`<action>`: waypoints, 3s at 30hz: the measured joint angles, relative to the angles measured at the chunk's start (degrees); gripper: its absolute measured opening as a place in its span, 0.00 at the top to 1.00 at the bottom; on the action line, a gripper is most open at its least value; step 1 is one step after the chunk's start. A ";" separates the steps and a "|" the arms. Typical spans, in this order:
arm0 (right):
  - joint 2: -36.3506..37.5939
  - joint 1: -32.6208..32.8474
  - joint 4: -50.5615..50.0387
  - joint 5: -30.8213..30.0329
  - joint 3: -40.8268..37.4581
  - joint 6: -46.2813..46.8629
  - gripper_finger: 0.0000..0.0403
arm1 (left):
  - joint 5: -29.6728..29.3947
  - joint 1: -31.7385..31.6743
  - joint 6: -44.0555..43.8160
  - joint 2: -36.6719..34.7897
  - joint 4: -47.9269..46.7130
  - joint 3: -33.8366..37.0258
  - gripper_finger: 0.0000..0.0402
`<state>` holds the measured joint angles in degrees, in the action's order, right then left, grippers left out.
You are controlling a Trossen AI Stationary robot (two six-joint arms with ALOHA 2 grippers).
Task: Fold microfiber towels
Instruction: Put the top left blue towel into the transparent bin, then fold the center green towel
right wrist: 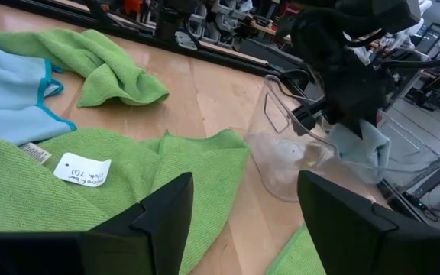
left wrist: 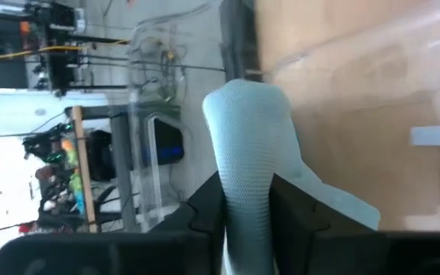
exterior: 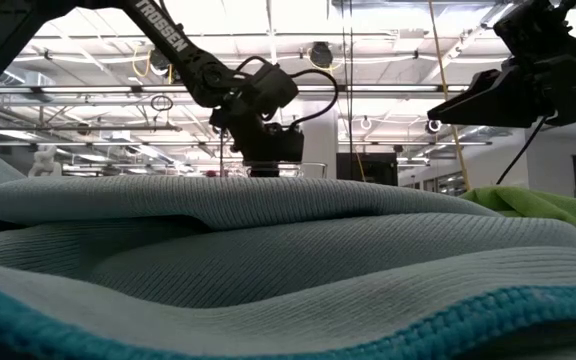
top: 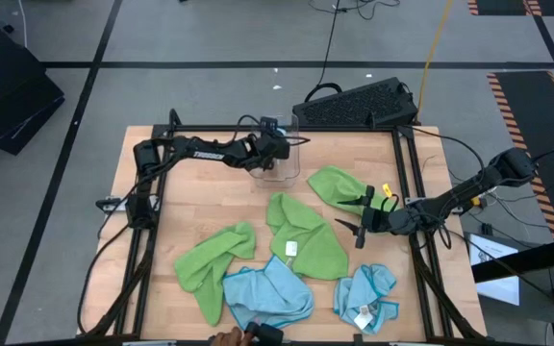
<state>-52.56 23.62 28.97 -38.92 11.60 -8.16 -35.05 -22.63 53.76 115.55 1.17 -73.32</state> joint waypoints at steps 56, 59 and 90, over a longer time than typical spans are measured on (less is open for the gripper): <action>-0.02 -0.02 -0.07 -0.04 0.00 -0.04 0.44 | 31.26 -7.59 -51.64 1.77 -25.04 -14.43 0.95; 0.00 -0.02 -0.03 -0.04 0.00 -0.05 0.44 | 34.09 -7.47 -52.36 3.04 -25.99 -14.21 0.98; -0.02 -0.04 -4.98 -0.04 0.00 6.79 0.44 | 22.52 6.07 -62.16 -12.18 -43.95 -14.26 0.99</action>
<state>-52.58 23.57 23.99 -38.96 11.60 -1.37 -12.53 -16.56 -8.40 103.37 -42.78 -87.58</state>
